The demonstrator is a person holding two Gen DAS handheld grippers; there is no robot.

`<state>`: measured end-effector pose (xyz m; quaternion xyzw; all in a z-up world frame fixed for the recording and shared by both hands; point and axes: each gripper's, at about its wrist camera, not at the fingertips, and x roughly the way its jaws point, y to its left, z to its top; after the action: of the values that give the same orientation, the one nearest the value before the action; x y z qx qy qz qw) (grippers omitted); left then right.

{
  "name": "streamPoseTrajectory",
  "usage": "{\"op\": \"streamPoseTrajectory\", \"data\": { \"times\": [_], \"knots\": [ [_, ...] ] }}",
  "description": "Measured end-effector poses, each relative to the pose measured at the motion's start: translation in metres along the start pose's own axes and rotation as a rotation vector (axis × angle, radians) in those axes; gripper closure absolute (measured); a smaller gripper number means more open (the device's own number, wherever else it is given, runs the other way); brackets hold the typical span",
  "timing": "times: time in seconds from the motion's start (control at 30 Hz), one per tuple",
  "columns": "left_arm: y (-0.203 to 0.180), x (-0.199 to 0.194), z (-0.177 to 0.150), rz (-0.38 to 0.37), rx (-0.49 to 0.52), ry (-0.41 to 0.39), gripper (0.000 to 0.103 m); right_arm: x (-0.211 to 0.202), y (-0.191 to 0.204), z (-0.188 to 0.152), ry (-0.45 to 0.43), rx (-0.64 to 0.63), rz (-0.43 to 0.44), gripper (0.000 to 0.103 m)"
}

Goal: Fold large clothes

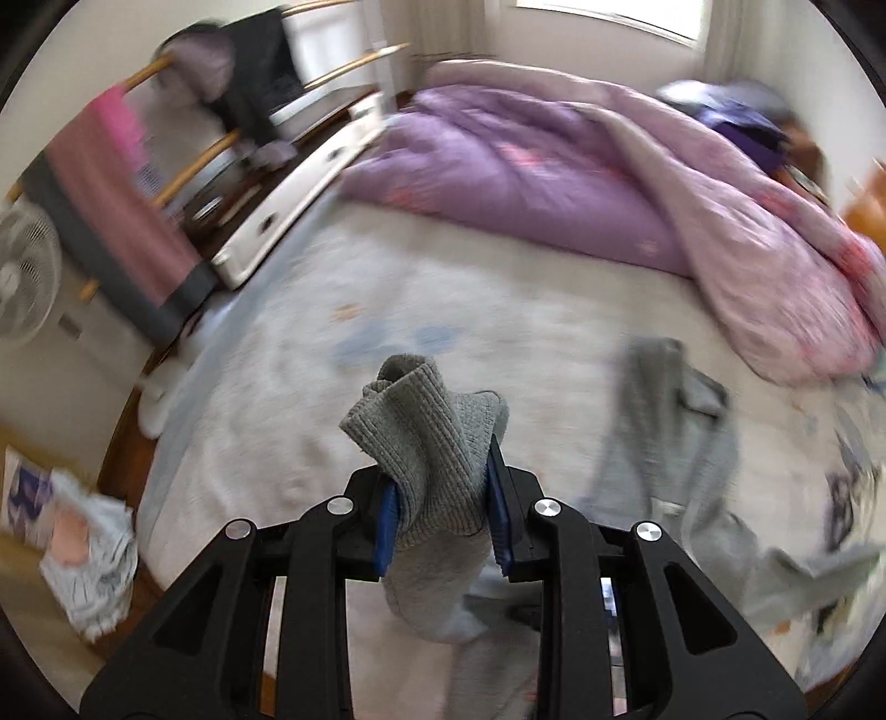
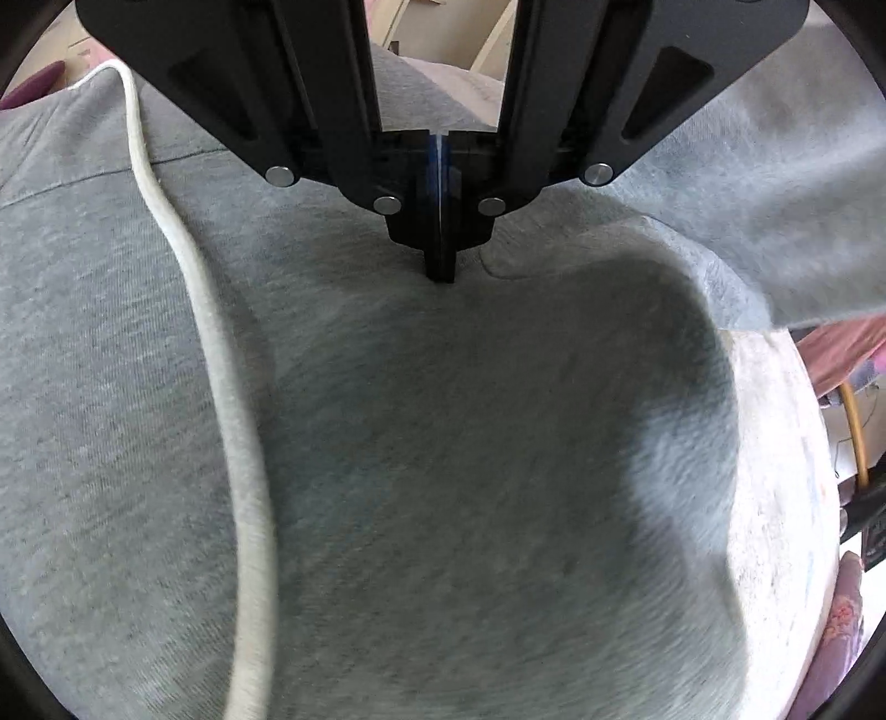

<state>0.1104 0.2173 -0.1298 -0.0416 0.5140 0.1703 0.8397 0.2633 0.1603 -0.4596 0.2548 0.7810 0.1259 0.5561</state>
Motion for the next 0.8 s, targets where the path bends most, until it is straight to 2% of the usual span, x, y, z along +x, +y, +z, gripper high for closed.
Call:
{"op": "streamPoseTrajectory", "data": {
  "times": [0.2,0.33,0.43,0.53,0.6,0.73,0.8],
  "knots": [
    [-0.099,-0.007,-0.017,-0.102,0.133,0.023,0.076,0.0,0.003,0.003,-0.03,0.009,0.036,0.103],
    [-0.152,-0.012,-0.031,-0.144,0.203,0.031,0.076,-0.008,-0.01,0.013,0.009,0.028,0.162,0.103],
    [-0.192,-0.013,-0.049,-0.171,0.255,0.035,0.076,-0.05,-0.02,0.015,-0.08,-0.01,0.221,0.102],
    [-0.228,-0.008,-0.066,-0.207,0.317,0.039,0.076,-0.098,-0.053,0.017,-0.157,0.05,0.284,0.102],
    [-0.253,0.0,-0.081,-0.218,0.361,0.045,0.076,-0.132,-0.092,0.016,-0.213,0.146,0.331,0.102],
    [-0.301,0.036,-0.116,-0.223,0.45,0.158,0.076,-0.167,-0.167,-0.017,-0.33,0.33,0.379,0.102],
    [-0.321,0.054,-0.137,-0.237,0.481,0.192,0.076,-0.186,-0.205,-0.042,-0.389,0.413,0.355,0.102]
  ]
}}
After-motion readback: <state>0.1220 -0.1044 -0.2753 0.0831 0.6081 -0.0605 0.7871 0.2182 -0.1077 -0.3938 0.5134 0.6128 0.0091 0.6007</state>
